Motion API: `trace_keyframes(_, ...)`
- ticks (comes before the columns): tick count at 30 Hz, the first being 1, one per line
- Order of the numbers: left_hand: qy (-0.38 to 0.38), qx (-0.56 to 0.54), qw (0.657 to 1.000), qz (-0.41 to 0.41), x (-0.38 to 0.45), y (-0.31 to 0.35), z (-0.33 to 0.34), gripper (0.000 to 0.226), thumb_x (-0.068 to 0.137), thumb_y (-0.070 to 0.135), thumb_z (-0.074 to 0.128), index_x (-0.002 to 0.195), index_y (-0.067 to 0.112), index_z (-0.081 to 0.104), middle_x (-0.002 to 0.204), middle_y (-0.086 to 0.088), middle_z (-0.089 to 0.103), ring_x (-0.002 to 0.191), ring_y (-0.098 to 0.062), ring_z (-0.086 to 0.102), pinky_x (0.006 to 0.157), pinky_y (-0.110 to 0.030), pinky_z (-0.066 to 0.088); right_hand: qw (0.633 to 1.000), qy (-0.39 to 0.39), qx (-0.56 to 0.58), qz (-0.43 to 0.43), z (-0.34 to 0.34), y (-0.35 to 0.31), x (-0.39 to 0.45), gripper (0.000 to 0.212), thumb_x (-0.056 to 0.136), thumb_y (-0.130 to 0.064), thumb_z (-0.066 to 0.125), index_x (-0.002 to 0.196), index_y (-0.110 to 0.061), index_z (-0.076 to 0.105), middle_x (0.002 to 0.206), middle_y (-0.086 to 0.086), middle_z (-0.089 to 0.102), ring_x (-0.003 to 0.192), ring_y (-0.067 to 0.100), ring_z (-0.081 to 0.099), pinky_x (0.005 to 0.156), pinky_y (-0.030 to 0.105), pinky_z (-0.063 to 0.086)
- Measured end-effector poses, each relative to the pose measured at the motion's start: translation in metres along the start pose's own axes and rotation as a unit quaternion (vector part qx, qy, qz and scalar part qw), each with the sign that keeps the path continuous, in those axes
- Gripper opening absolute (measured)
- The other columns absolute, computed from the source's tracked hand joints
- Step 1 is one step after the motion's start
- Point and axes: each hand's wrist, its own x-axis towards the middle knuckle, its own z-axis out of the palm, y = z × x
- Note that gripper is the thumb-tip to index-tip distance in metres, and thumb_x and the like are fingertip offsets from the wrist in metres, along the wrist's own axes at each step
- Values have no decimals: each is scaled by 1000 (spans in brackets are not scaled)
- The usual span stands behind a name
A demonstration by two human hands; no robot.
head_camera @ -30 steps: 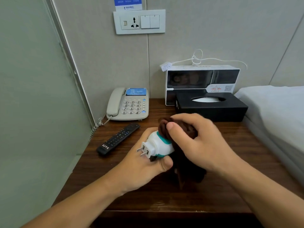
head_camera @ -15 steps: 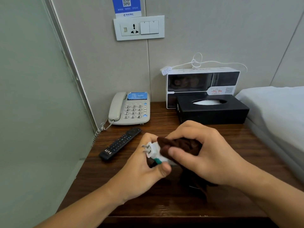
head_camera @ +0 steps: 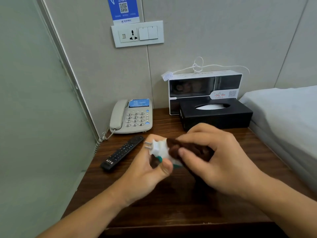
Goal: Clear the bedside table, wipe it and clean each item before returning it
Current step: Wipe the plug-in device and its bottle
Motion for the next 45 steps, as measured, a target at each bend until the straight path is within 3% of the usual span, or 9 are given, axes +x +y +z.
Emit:
trace_keyframes(5, -6, 11, 1000, 6, 0, 4, -1, 62, 89, 63, 65, 124, 13, 52, 110, -5, 63, 104, -16, 60, 93, -28, 50, 999, 42, -5, 26, 3, 4, 3, 16, 92, -32, 73, 107, -36, 78, 98, -17, 67, 95, 7, 68, 78, 32, 57)
trace_keyframes(10, 20, -79, 997, 7, -1, 0, -3, 63, 86, 65, 70, 125, 17, 58, 119, -15, 64, 117, -36, 59, 105, -61, 44, 999, -26, 27, -11, -6, -12, -3, 21, 89, -29, 75, 109, -31, 79, 101, -14, 66, 97, 12, 69, 80, 25, 54)
trace_keyframes(16, 7, -189, 979, -72, 3, 1, 7, 75, 73, 66, 81, 132, 25, 61, 131, -10, 66, 122, -26, 63, 96, -37, 55, 995, -2, 37, 93, -17, 1, 8, 25, 93, -38, 68, 116, -35, 75, 106, -20, 73, 104, -1, 67, 86, 22, 56)
trace_keyframes(19, 39, -287, 954, -76, 11, 6, 4, 68, 79, 58, 80, 131, 17, 66, 129, -15, 67, 117, -29, 66, 91, -40, 58, 992, -15, 104, 72, -13, -13, 4, 23, 92, -33, 71, 115, -32, 77, 106, -17, 75, 104, 3, 70, 85, 16, 54)
trace_keyframes(23, 32, -364, 924, -118, 12, 7, 9, 78, 79, 47, 85, 143, 13, 56, 144, -22, 58, 133, -40, 56, 105, -53, 52, 976, 106, 134, 134, -18, 1, 13, 16, 94, -27, 71, 105, -37, 76, 98, -22, 75, 98, -3, 68, 81, 10, 50)
trace_keyframes(29, 63, -312, 939, -128, 11, 9, 15, 57, 81, 31, 82, 132, 24, 59, 135, -18, 65, 121, -38, 66, 93, -65, 55, 986, 132, 48, 89, -14, 0, 6, 27, 92, -31, 74, 119, -33, 74, 109, -18, 72, 108, -1, 65, 91, 10, 48)
trace_keyframes(34, 43, -275, 953, -117, 4, 13, 23, 56, 92, 37, 65, 147, 29, 53, 142, -16, 61, 129, -40, 61, 96, -68, 52, 996, 76, -29, 22, 15, 0, -8, 39, 89, -37, 70, 126, -29, 72, 112, -13, 57, 107, 7, 62, 88, 16, 50)
trace_keyframes(43, 39, -186, 978, -86, -15, 14, 20, 77, 81, 54, 77, 149, 32, 49, 143, -8, 61, 132, -34, 60, 100, -65, 52, 995, 31, -75, -58, 3, -5, -8, 33, 87, -42, 69, 116, -27, 73, 108, -13, 60, 99, 12, 63, 78, 32, 55)
trace_keyframes(45, 31, -122, 990, -66, -18, 13, 20, 73, 82, 57, 70, 148, 32, 50, 140, 1, 63, 131, -24, 61, 102, -51, 55, 999, 41, -33, -12, 1, 1, -1, 24, 87, -41, 68, 107, -30, 74, 101, -16, 64, 97, 8, 65, 79, 31, 55)
